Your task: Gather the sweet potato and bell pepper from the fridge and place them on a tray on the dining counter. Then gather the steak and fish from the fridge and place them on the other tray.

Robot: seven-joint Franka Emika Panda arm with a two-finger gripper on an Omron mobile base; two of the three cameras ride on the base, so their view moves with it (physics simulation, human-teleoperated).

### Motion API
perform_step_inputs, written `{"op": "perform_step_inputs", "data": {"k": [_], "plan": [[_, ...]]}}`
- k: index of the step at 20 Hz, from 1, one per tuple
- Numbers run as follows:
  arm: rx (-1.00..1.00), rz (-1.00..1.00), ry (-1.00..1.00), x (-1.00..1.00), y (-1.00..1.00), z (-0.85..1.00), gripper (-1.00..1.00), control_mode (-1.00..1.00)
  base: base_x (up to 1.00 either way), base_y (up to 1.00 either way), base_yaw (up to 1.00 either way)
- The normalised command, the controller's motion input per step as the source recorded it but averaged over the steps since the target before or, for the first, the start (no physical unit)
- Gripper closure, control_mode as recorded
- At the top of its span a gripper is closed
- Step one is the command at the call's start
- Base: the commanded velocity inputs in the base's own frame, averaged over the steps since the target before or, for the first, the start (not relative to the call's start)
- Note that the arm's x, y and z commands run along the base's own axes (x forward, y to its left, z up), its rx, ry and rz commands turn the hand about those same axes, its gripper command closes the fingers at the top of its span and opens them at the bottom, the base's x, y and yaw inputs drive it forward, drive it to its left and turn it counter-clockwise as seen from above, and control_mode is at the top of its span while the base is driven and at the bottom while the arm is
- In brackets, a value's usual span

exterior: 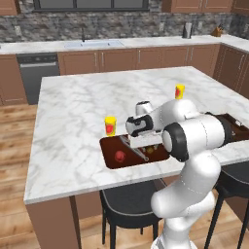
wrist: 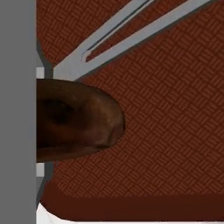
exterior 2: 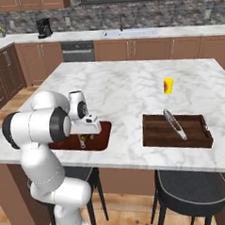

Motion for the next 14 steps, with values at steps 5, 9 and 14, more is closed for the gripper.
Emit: {"op": "perform_step_inputs", "data": {"k": [5, 9, 14], "plan": [[0.0, 0.0, 0.09, 0.36, -0.06, -0.32, 1.0, -1.0, 0.0, 0.0, 0.0], [0.0, 0.0, 0.03, 0.22, -0.03, -0.33, 1.0, -1.0, 0.0, 0.0, 0.0], [0.0, 0.0, 0.0, 0.07, 0.0, -0.34, -1.0, -1.0, 0.0, 0.0, 0.0]]}}
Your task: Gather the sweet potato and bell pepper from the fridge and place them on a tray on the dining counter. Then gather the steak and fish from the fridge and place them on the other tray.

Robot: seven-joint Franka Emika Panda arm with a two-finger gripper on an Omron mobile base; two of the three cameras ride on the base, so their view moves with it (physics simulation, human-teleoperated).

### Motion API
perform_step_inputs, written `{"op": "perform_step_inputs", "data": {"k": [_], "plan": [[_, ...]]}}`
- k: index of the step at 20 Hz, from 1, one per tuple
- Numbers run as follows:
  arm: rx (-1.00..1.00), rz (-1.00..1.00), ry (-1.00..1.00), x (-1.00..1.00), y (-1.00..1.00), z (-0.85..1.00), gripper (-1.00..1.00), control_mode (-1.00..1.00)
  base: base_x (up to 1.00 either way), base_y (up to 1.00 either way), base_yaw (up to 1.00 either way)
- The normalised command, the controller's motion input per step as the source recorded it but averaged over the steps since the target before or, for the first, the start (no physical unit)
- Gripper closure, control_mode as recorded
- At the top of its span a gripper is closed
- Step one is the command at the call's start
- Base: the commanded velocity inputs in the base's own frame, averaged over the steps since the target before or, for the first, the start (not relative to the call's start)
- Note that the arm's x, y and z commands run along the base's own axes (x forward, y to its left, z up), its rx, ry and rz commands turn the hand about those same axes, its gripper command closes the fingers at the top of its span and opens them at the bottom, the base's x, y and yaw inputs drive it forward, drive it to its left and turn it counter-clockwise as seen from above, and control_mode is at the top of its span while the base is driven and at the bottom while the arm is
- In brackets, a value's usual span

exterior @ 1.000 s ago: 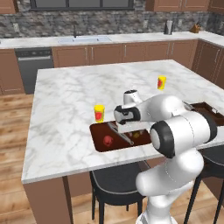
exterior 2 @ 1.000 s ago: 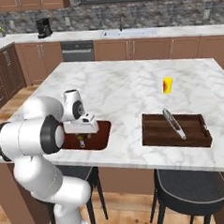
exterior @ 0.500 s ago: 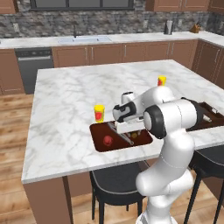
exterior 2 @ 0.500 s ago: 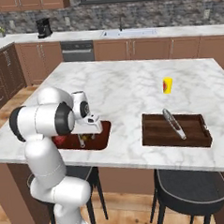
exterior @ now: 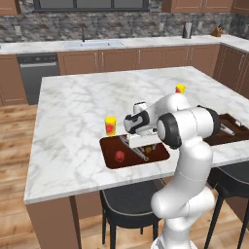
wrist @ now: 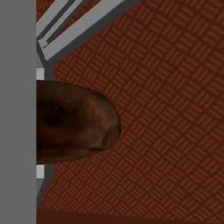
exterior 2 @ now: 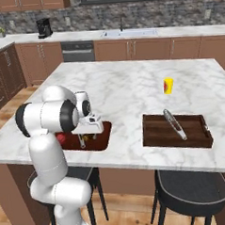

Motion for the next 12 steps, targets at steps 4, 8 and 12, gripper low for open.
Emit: {"op": "perform_step_inputs", "data": {"k": [4, 8, 12], "plan": [[0.0, 0.0, -0.05, -0.01, -0.06, -0.16, -1.0, -1.0, 0.0, 0.0, 0.0], [0.0, 0.0, -0.13, -0.22, -0.02, 0.05, -1.0, -1.0, 0.0, 0.0, 0.0], [0.0, 0.0, -0.2, -0.39, -0.04, 0.41, -1.0, -1.0, 0.0, 0.0, 0.0]]}}
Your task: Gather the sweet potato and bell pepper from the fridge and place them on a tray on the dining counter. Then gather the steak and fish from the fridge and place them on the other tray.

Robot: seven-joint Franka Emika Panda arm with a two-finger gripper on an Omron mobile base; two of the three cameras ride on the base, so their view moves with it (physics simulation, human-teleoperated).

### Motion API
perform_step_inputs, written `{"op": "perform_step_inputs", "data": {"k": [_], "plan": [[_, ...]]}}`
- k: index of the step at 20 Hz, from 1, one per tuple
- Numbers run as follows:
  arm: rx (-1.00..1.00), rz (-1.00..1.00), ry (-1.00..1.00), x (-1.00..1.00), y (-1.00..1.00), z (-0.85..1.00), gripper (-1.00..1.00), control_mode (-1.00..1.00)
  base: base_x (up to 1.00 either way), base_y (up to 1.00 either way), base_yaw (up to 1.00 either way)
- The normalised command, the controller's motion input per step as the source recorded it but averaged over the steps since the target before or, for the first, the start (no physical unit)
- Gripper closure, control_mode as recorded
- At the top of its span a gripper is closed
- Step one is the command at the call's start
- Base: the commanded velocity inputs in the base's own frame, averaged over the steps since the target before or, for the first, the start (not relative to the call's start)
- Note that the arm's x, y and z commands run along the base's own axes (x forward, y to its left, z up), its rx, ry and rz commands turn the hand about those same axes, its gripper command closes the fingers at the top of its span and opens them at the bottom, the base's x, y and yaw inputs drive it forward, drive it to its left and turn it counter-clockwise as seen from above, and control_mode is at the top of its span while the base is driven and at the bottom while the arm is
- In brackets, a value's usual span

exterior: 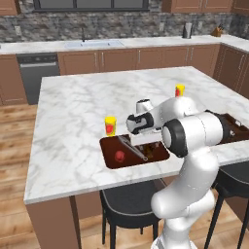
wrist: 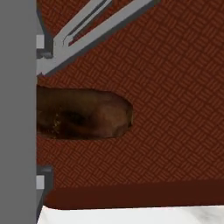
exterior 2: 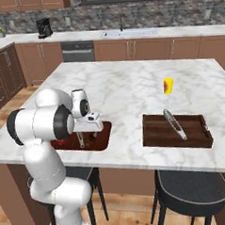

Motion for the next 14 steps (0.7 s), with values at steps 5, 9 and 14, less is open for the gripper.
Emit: {"op": "perform_step_inputs", "data": {"k": [5, 9, 14], "plan": [[0.0, 0.0, -0.15, -0.53, -0.14, 0.43, -1.0, -1.0, 0.0, 0.0, 0.0], [0.0, 0.0, -0.16, -0.77, -0.21, 0.37, -1.0, -1.0, 0.0, 0.0, 0.0], [0.0, 0.0, -0.19, -0.84, -0.22, 0.43, -1.0, -1.0, 0.0, 0.0, 0.0]]}}
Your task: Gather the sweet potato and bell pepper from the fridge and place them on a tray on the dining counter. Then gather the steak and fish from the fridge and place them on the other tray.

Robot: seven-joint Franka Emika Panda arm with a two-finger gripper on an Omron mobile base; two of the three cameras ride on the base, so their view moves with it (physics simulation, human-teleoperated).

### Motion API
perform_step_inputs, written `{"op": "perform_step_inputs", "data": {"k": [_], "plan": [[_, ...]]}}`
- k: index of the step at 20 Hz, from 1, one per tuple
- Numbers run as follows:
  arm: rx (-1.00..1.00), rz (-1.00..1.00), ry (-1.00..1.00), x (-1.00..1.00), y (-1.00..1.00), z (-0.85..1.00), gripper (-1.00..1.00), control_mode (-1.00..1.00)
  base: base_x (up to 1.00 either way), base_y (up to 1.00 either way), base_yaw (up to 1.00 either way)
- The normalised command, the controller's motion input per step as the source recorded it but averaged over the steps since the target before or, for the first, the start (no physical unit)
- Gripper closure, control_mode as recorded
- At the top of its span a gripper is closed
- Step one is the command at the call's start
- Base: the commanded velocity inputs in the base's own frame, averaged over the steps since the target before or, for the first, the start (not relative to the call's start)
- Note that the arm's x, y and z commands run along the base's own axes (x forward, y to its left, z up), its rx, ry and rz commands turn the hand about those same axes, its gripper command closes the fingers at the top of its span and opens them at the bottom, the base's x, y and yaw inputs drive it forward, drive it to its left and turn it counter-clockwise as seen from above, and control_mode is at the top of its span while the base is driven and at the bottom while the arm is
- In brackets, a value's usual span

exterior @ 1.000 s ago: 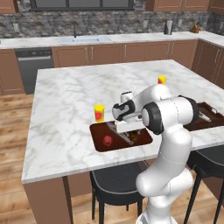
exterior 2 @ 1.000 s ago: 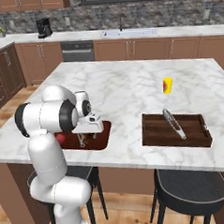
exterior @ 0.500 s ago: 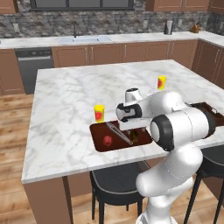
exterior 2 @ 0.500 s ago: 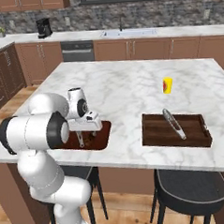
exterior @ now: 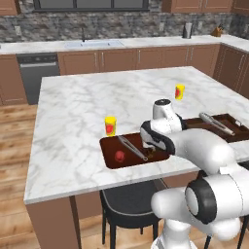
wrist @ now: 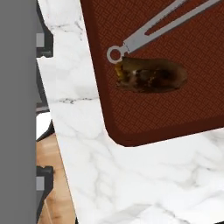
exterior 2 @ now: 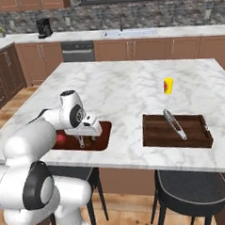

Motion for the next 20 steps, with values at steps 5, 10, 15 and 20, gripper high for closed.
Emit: {"op": "perform_step_inputs", "data": {"k": [5, 10, 15, 20], "plan": [[0.0, -0.02, -0.18, -0.8, -0.15, 0.52, -1.0, -1.0, 0.0, 0.0, 0.0], [0.05, -0.01, -0.14, -0.95, 0.0, 0.52, -1.0, -1.0, 0.0, 0.0, 0.0], [0.08, 0.0, -0.1, -1.0, 0.01, 0.31, -1.0, -1.0, 0.0, 0.0, 0.0], [0.03, 0.0, -0.08, -0.91, 0.22, 0.1, -1.0, -1.0, 0.0, 0.0, 0.0]]}}
